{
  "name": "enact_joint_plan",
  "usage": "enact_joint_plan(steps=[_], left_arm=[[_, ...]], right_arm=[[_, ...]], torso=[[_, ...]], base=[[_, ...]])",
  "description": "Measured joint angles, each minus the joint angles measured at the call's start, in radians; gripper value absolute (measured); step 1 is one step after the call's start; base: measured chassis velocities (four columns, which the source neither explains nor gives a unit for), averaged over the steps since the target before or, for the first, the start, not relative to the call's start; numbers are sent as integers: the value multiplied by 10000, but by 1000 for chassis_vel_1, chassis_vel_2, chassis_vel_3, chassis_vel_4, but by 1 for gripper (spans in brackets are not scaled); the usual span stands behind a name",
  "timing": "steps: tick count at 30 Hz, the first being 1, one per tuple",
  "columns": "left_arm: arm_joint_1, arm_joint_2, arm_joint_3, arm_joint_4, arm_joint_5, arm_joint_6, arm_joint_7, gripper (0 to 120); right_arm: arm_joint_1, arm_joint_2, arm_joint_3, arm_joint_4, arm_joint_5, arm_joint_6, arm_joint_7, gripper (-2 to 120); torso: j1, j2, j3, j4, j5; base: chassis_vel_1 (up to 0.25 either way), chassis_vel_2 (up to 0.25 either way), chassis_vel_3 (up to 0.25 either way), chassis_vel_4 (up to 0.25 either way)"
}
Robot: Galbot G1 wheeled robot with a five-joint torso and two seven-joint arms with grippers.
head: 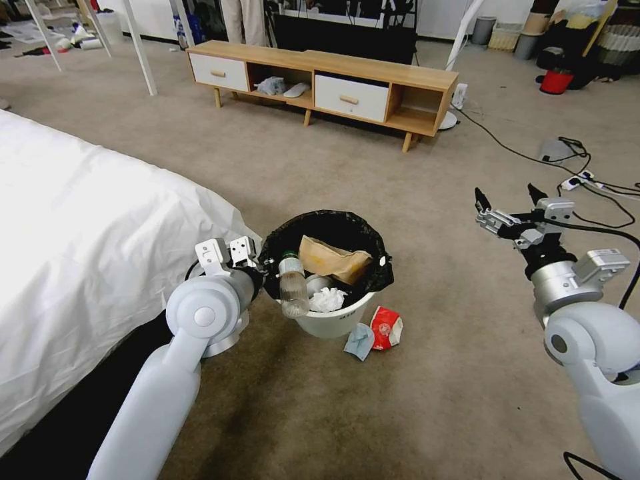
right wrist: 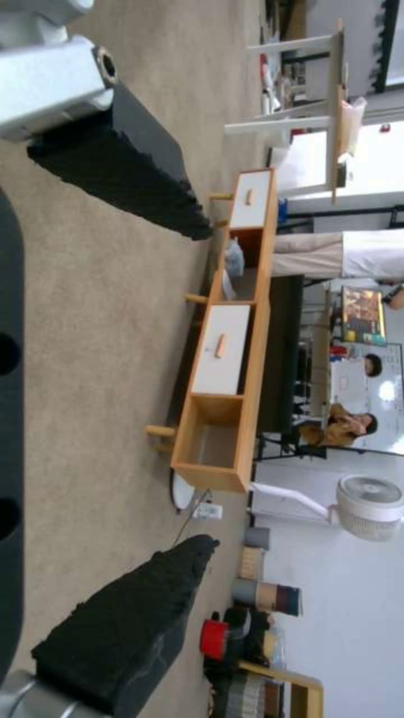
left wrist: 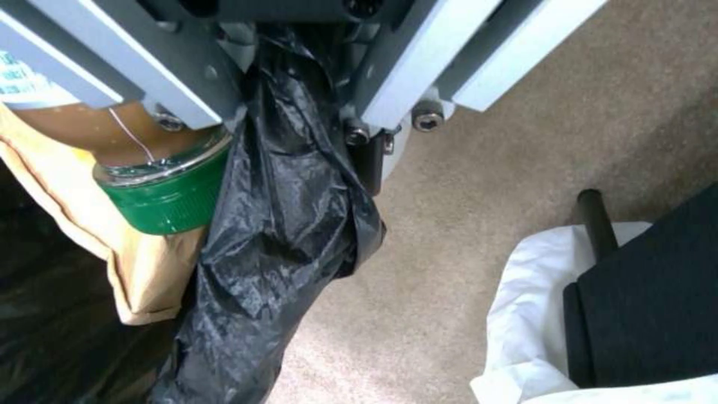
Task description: Pick up the trash bin and place the garbage on the floor into it.
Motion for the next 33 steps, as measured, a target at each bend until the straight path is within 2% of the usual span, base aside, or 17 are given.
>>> enact_joint_plan(steps=[33], left_arm=[[5,-60,-16,64,159,1,63,2]], right_arm=[[74,-39,-61,-120,34,134,-254,100]], torso=[[-1,0,0,-1,0]], base=[[-6,-7,-6,-6]])
